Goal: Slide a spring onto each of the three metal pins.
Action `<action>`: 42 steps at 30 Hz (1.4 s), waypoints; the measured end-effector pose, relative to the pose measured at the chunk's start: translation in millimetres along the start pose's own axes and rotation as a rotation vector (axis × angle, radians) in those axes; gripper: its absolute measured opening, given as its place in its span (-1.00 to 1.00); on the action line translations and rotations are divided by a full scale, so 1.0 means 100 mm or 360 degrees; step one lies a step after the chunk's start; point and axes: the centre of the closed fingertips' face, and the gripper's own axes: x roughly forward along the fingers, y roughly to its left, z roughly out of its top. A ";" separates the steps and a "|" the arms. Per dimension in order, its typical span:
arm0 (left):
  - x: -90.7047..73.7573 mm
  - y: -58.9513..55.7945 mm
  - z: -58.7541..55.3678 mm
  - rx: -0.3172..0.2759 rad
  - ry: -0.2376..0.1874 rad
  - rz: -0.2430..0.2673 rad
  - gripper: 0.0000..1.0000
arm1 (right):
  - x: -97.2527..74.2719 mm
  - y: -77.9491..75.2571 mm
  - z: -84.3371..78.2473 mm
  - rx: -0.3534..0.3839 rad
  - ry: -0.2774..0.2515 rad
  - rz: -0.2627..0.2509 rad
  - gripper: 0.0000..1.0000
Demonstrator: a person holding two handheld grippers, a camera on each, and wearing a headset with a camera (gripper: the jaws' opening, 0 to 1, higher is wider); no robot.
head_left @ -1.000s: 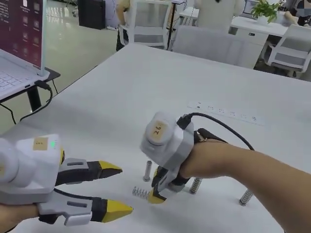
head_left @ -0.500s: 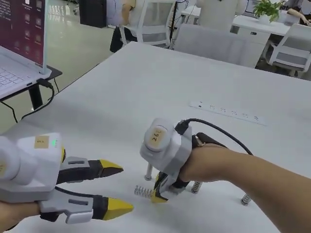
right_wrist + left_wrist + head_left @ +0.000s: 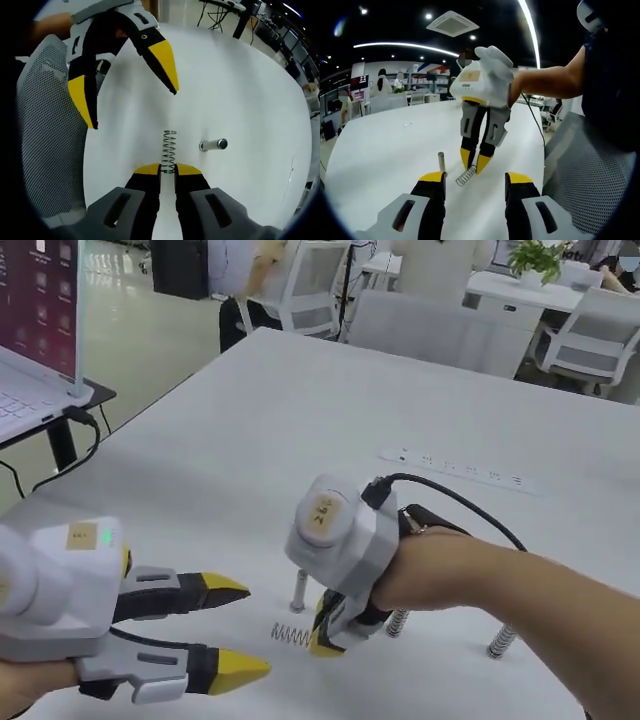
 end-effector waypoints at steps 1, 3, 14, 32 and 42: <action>0.01 -0.01 0.01 0.0003 0.0000 -0.0005 -0.17 | -0.05 0.03 0.00 0.0002 -0.0010 0.0010 -0.84; 0.04 -0.02 0.03 0.0012 0.0002 -0.0018 -0.18 | -0.12 0.07 0.00 -0.0002 -0.0025 0.0019 -0.84; 0.21 -0.18 0.17 0.0059 -0.0004 -0.0139 -0.29 | -0.49 0.29 -0.10 -0.0067 -0.0011 0.0039 -0.84; 0.38 -0.37 0.41 0.0138 -0.0036 -0.0301 -0.55 | -0.79 0.37 -0.13 -0.0128 -0.0051 -0.0017 -0.84; 0.38 -0.43 0.40 0.0149 -0.0024 -0.0322 -0.71 | -0.80 0.40 -0.13 -0.0162 -0.0053 -0.0016 -0.84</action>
